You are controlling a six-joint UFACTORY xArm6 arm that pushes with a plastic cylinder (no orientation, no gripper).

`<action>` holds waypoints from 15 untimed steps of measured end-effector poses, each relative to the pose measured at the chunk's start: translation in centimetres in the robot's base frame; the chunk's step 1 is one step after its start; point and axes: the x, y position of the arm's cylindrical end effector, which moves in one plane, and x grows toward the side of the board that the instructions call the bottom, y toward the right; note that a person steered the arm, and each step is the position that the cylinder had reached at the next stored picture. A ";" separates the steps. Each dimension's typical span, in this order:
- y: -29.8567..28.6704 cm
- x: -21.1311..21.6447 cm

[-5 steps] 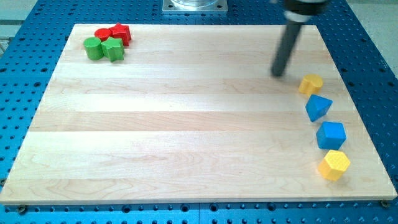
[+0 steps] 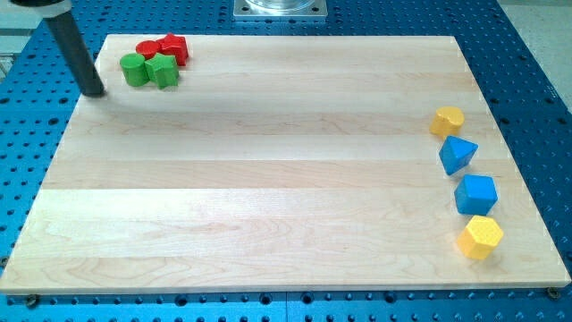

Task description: Move the red star above the yellow heart

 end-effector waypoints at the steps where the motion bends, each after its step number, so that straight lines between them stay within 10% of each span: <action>1: 0.5 -5.4; 4: 19.9 -7.3; 9: 34.6 -4.8; 12: 37.1 -11.1; 14: 40.4 0.2; 15: 37.3 -3.3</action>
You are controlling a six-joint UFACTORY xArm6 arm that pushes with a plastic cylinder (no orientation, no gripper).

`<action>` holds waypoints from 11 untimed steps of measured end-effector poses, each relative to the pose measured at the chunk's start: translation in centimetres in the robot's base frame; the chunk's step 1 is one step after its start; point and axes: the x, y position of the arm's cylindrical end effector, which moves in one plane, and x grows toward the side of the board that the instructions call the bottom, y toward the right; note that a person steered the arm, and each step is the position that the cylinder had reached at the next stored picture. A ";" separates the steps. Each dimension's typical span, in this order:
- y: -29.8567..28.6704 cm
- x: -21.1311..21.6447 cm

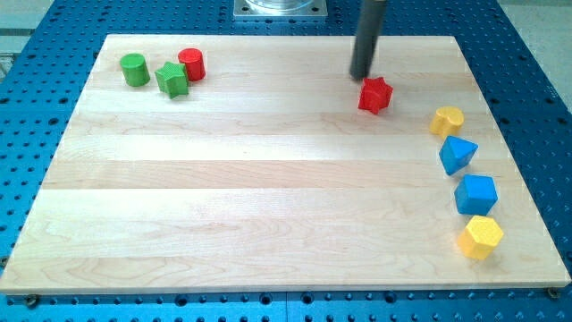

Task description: Move the red star above the yellow heart

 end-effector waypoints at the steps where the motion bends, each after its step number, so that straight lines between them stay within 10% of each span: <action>1: -4.4 7.4; 11: 10.4 5.7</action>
